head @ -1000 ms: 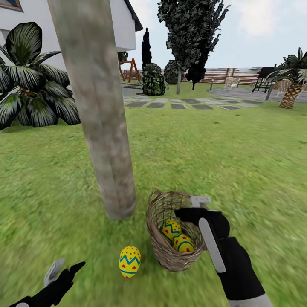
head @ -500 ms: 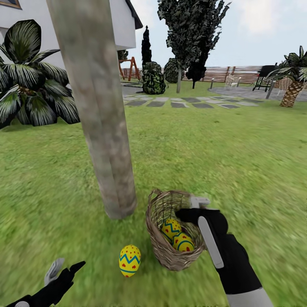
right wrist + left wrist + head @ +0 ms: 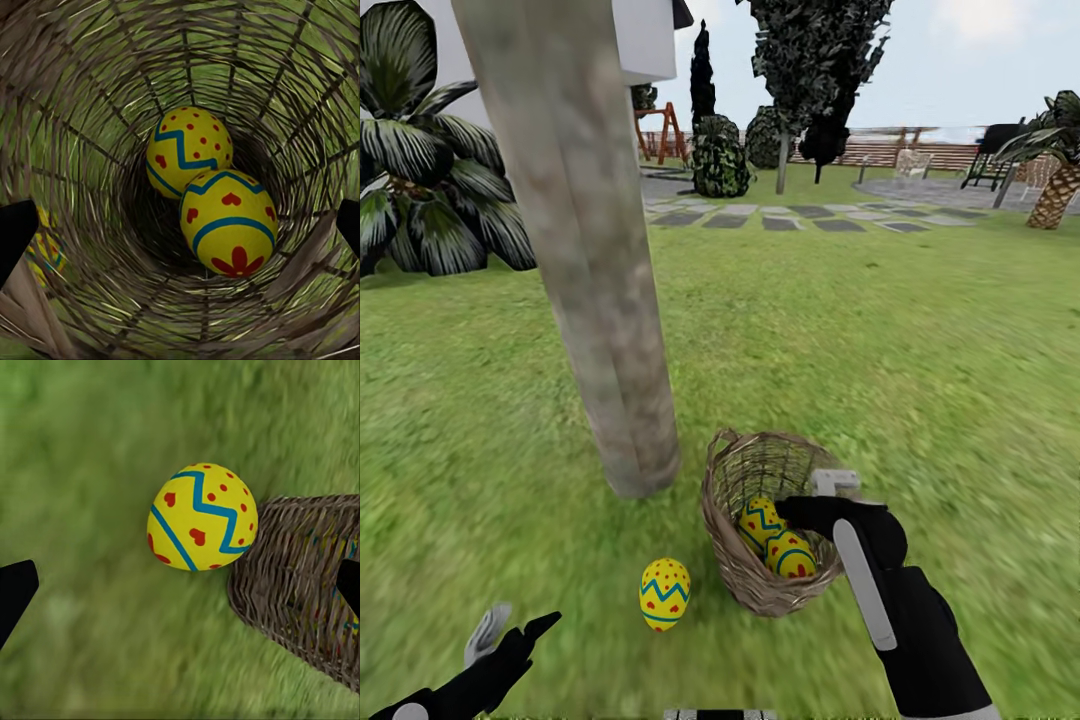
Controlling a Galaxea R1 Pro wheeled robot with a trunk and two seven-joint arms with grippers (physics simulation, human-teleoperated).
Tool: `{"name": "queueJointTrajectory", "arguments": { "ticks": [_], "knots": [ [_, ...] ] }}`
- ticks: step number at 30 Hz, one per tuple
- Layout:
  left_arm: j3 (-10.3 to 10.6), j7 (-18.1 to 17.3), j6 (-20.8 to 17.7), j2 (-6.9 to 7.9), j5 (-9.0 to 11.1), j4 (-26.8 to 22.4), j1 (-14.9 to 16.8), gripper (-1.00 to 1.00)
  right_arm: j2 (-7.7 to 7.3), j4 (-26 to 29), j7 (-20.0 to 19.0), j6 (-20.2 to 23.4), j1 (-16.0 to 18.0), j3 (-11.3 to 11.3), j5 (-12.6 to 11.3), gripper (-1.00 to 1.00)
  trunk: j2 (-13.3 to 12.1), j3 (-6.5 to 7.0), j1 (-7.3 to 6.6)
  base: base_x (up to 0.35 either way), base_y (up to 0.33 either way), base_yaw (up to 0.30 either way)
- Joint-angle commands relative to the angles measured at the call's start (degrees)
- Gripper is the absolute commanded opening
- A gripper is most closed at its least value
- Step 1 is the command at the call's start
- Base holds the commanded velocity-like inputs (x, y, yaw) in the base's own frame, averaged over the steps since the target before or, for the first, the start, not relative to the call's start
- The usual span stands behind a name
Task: Take the three Easter eggs out of the wicker basket on the lawn in the garden, then place them on the lawn next to a single tree (choose any tree) so that all three eggs are next to the same tree and none are left in the basket.
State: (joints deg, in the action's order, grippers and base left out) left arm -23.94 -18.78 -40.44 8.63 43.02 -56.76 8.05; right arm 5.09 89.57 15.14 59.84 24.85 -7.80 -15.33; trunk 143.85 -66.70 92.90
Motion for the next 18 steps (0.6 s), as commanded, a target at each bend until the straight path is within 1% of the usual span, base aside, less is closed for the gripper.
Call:
{"name": "queueJointTrajectory", "arguments": {
  "ticks": [1,5,9,11,14,15,18],
  "knots": [
    [-0.1,-0.1,-0.4,-0.02,0.2,0.0,0.0,1.00,-0.04,-0.6,0.6,0.2,0.1,0.0,-0.6,1.00,0.0,-0.28,0.01,0.000,0.000,0.000],
    [-0.1,-0.2,-0.4,-0.01,0.3,0.0,0.0,1.00,-0.07,-1.5,0.6,0.2,0.9,0.1,-0.6,1.00,0.1,-1.16,0.11,0.000,0.000,0.000],
    [-0.1,-0.2,-0.4,-0.01,0.3,0.0,0.0,1.00,-0.16,-4.0,0.6,0.2,3.8,0.2,-0.7,1.00,0.1,-2.05,0.22,0.000,0.000,0.000],
    [-0.1,-0.2,-0.4,-0.01,0.2,0.0,0.0,1.00,-0.22,-9.6,0.6,0.2,7.7,0.3,-0.7,1.00,0.2,-2.49,0.27,0.000,0.000,0.000],
    [-0.1,-0.2,-0.3,-0.01,0.2,0.0,0.0,1.00,-0.21,-14.9,0.6,0.2,10.9,0.3,-0.7,1.00,0.2,-3.16,0.35,0.000,0.000,0.000],
    [0.0,-0.2,-0.3,-0.01,0.2,0.0,0.0,1.00,-0.16,-18.3,0.6,0.2,12.6,0.3,-0.6,1.00,0.2,-3.38,0.37,0.000,0.000,0.000],
    [0.1,-0.2,-0.3,-0.03,0.2,0.0,0.0,1.00,-0.13,-22.1,0.7,0.2,14.1,0.3,-0.6,1.00,0.3,-4.04,0.45,0.000,0.000,0.000]
  ]
}}
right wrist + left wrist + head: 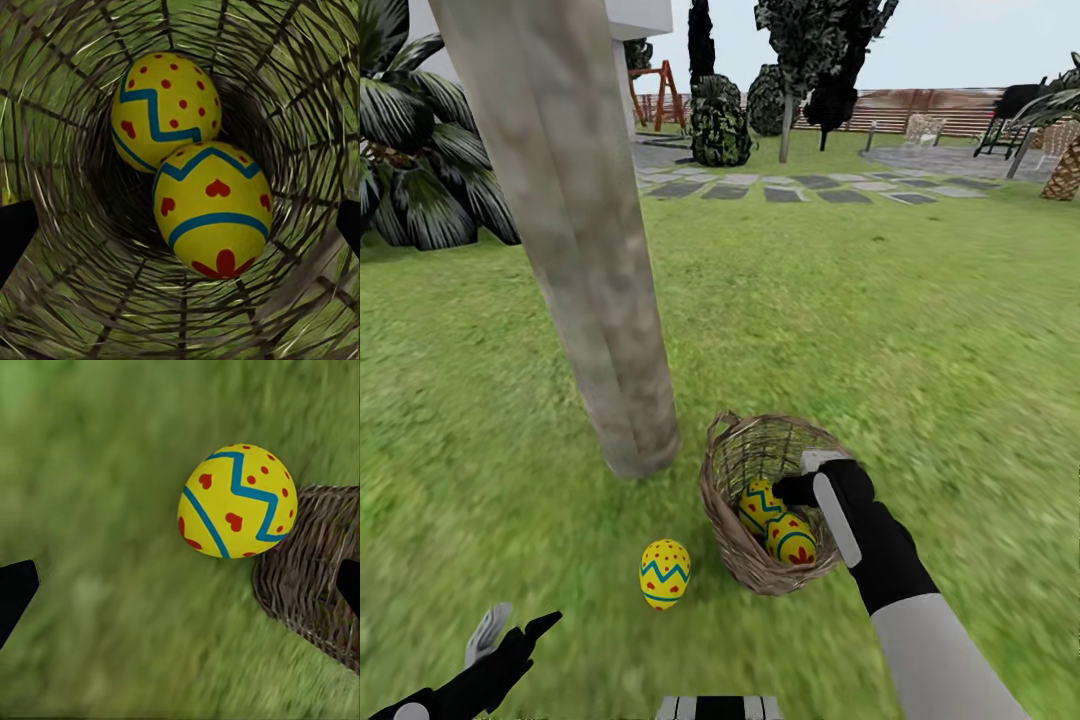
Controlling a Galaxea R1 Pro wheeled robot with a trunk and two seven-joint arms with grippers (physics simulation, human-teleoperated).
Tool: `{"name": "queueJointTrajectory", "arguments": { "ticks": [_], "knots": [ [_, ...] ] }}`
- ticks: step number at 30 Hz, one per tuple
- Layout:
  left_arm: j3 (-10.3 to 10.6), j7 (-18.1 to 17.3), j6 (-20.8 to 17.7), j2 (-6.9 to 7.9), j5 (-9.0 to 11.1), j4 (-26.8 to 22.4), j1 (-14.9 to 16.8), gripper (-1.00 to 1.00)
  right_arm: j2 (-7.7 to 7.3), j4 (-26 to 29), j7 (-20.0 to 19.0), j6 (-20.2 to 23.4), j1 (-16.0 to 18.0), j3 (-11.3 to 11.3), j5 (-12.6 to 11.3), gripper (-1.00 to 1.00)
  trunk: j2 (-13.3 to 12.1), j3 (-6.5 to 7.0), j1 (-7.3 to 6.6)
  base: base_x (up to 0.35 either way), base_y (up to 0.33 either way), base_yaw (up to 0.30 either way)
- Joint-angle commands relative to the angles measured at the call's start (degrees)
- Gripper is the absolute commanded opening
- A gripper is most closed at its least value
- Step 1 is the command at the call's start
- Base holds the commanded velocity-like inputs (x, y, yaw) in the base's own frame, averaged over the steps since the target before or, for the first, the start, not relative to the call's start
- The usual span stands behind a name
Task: Take the three Easter eggs out of the wicker basket on the lawn in the garden, then place them on the lawn next to a single tree (choose any tree) so that all three eggs are next to the same tree and none are left in the basket.
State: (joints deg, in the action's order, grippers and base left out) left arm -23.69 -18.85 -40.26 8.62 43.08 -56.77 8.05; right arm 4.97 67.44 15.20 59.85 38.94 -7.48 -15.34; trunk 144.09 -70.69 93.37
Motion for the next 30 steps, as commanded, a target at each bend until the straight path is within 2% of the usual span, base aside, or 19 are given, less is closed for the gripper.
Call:
{"name": "queueJointTrajectory", "arguments": {
  "ticks": [1,8,13,30],
  "knots": [
    [-0.1,-0.1,-0.4,-0.04,0.1,0.0,0.0,1.00,0.04,-1.6,0.7,0.1,0.6,-0.1,-0.6,1.00,0.0,-0.27,0.01,0.000,0.000,0.000],
    [0.0,-0.1,-0.3,-0.08,0.1,0.0,0.0,1.00,0.20,-8.4,0.9,0.1,1.8,-0.4,-0.5,1.00,0.1,-1.82,0.19,0.000,0.000,0.000],
    [0.0,0.0,-0.3,-0.09,0.0,0.0,0.0,1.00,0.15,-10.5,0.9,0.1,2.2,-0.4,-0.5,1.00,0.2,-2.93,0.32,0.000,0.000,0.000],
    [0.0,0.0,-0.3,-0.09,-0.1,0.0,0.0,1.00,0.12,-11.4,0.7,0.1,2.7,-0.3,-0.5,1.00,0.4,-6.70,0.76,0.000,0.000,0.000]
  ]
}}
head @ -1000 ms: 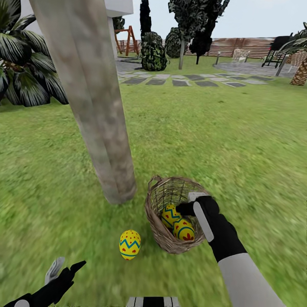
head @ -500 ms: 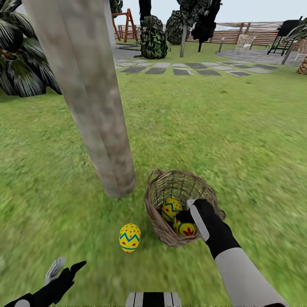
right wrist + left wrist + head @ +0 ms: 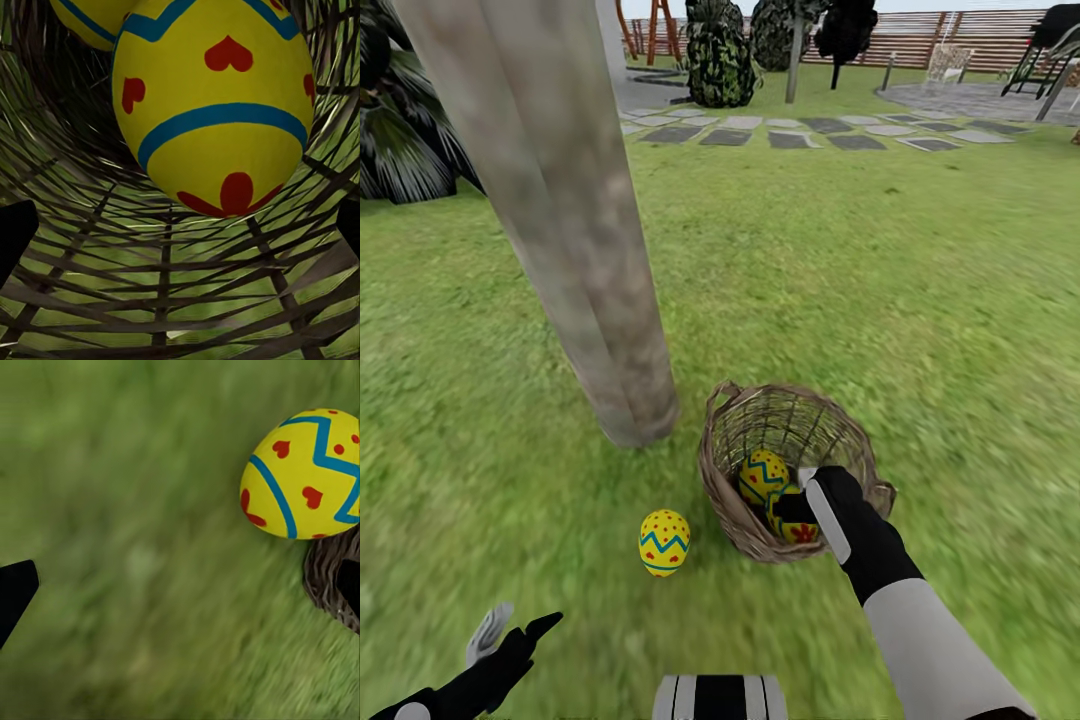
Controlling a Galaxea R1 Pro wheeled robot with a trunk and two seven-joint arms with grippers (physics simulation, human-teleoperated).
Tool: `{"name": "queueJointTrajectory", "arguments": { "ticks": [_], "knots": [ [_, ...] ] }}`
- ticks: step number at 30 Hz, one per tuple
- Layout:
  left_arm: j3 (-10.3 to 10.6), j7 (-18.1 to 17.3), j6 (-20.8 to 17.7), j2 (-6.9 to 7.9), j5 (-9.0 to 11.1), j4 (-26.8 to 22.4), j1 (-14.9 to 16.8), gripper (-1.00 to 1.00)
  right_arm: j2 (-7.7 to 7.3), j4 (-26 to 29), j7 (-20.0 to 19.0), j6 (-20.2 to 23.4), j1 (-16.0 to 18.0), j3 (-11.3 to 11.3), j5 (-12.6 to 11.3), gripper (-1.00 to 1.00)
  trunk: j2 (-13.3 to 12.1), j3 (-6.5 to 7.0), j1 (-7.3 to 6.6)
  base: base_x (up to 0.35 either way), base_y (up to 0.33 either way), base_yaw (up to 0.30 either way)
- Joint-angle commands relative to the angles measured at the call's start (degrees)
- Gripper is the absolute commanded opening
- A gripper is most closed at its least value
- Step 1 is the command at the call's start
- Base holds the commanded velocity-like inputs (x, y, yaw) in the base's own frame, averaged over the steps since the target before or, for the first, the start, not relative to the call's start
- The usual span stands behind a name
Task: Take the three Easter eggs out of the wicker basket on the lawn in the garden, then place them on the lawn next to a single tree (choose any tree) so that all three eggs are next to the same tree and none are left in the basket.
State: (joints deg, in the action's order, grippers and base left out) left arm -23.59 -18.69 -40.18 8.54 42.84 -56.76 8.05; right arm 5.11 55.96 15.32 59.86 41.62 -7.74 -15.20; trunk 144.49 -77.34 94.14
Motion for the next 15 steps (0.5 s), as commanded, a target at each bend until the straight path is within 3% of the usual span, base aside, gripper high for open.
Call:
{"name": "queueJointTrajectory", "arguments": {
  "ticks": [1,5,15],
  "knots": [
    [-0.1,-0.1,-0.4,-0.02,0.2,0.0,0.0,1.00,-0.01,0.0,0.6,0.1,0.0,-0.1,-0.6,1.00,0.0,-0.27,0.01,0.000,0.000,0.000],
    [-0.1,-0.1,-0.4,-0.02,0.2,0.0,0.0,1.00,-0.01,0.0,0.6,0.1,0.1,-0.1,-0.5,1.00,0.1,-1.15,0.12,0.000,0.000,0.000],
    [-0.1,-0.3,2.2,-0.23,-0.1,0.9,0.0,1.00,-0.01,0.0,0.6,0.1,0.1,-0.1,-0.6,1.00,0.1,-1.15,0.12,0.034,0.000,0.000]
  ]
}}
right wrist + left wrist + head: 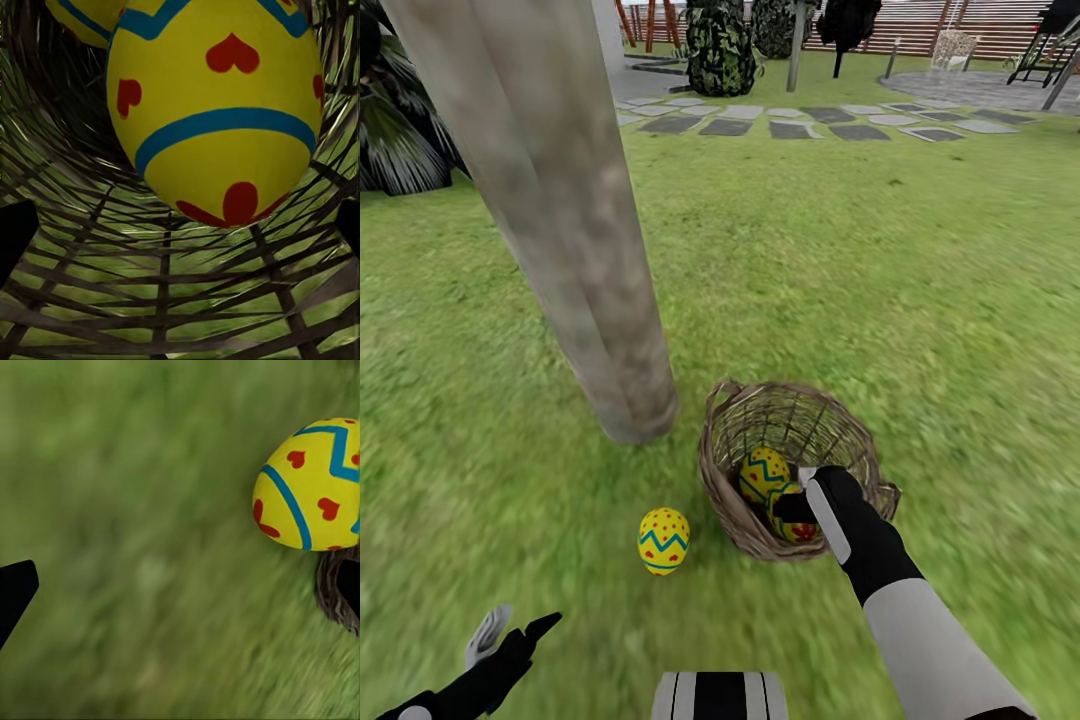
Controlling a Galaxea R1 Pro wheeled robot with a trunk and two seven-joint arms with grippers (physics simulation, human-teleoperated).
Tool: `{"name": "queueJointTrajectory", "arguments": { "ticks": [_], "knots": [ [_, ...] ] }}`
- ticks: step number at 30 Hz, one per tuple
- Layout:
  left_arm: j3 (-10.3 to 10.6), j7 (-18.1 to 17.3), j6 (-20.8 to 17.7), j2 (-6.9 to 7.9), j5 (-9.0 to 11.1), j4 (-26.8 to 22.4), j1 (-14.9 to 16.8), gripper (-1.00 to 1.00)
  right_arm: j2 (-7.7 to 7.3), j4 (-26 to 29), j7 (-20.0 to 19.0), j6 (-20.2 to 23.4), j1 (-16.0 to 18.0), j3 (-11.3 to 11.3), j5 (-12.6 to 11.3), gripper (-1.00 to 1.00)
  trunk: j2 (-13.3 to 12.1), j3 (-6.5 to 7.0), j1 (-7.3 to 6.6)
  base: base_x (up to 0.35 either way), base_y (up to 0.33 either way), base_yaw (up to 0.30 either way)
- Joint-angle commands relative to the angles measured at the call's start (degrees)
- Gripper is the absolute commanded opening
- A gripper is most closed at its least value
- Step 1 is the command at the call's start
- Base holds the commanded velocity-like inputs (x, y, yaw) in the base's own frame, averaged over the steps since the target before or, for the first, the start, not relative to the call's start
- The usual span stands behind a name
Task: Take the three Easter eggs out of the wicker basket on the lawn in the garden, then place them on the lawn next to a single tree (choose any tree) so that all three eggs are next to the same tree and none are left in the basket.
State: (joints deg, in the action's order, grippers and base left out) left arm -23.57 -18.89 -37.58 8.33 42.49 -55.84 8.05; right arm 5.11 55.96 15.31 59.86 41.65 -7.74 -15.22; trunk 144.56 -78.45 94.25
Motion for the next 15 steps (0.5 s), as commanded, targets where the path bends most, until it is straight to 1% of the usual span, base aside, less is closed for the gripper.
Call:
{"name": "queueJointTrajectory", "arguments": {
  "ticks": [1,5,11,15],
  "knots": [
    [-0.1,-0.1,-0.2,-0.01,0.2,0.2,0.0,1.00,-0.01,0.0,0.6,0.1,0.0,-0.1,-0.6,1.00,0.0,-0.04,0.01,0.200,0.000,0.000],
    [-0.1,-0.2,0.4,0.00,0.5,0.8,0.0,1.00,-0.01,0.1,0.7,0.1,0.0,-0.1,-0.6,1.00,0.0,-0.04,0.01,0.131,0.000,0.000],
    [-0.3,-0.4,0.2,-0.05,1.0,0.9,0.0,1.00,-0.01,0.0,0.8,0.1,0.0,-0.1,-0.5,1.00,0.0,-0.04,0.01,0.035,0.000,0.000],
    [-0.1,-0.5,-0.2,-0.07,1.0,0.8,0.0,1.00,-0.01,0.0,0.8,0.1,0.0,-0.1,-0.5,1.00,0.1,-0.93,0.11,0.007,0.000,0.000]
  ]
}}
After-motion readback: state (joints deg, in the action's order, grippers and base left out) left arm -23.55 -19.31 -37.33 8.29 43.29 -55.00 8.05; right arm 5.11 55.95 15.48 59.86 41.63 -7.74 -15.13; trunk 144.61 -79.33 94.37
